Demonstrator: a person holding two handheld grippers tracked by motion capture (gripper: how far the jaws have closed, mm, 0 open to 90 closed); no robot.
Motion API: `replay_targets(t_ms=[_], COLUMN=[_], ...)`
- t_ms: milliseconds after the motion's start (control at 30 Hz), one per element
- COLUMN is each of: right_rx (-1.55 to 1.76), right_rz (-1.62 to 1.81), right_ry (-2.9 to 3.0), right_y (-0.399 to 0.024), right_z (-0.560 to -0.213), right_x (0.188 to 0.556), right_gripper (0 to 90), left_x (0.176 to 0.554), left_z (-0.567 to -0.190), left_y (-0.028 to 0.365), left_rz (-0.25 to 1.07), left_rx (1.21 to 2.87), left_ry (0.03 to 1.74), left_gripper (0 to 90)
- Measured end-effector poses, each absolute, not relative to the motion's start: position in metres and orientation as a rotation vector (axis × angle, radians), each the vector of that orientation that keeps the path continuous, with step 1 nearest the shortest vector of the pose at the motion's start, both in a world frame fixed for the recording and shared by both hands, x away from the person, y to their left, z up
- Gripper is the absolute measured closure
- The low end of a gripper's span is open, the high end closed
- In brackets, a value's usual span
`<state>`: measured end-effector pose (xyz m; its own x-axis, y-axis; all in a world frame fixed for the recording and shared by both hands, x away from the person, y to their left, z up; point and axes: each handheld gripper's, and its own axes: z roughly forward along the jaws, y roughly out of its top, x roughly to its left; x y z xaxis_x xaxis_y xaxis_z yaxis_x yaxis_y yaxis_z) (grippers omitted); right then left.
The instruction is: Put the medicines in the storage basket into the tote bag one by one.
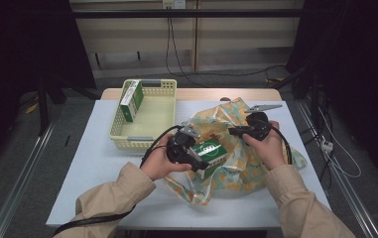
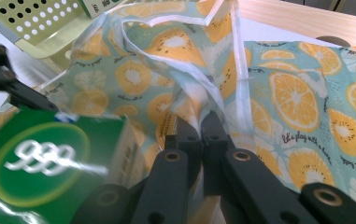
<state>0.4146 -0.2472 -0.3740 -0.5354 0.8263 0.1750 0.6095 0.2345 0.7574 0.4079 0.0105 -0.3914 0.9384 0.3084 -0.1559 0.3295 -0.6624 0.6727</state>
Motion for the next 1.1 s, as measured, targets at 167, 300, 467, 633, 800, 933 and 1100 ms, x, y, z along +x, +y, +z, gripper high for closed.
replay_targets(t_ms=[167,300,467,633,800,933,1100], right_rx=[1.342,1.343,1.336,1.326,1.325,1.322,1.322], right_rz=[1.194,1.197,1.200,1.208,1.205,1.205,1.197], right_ry=[2.246,2.243,2.244,2.241,2.243,2.244,2.251], right_y=[-0.248,-0.248,-0.247,-0.247,-0.247,-0.246,-0.244], right_z=[-0.373,-0.372,-0.370,-0.367,-0.367,-0.367,-0.369], right_x=[0.415,0.415,0.415,0.414,0.414,0.413,0.413], right_gripper=[89.3,89.3,89.3,89.4,89.3,89.3,89.3], left_x=[0.414,0.422,0.434,0.447,0.455,0.461,0.465], left_z=[-0.401,-0.404,-0.408,-0.412,-0.415,-0.417,-0.419], left_y=[-0.005,-0.016,-0.030,-0.040,-0.047,-0.051,-0.052], left_rz=[-0.036,-0.028,0.015,0.038,0.080,0.105,0.110], left_rx=[2.317,2.285,2.267,2.241,2.223,2.203,2.182], left_ry=[0.457,0.472,0.477,0.514,0.530,0.559,0.583], left_gripper=[16.7,16.7,16.6,16.5,16.4,16.2,14.8])
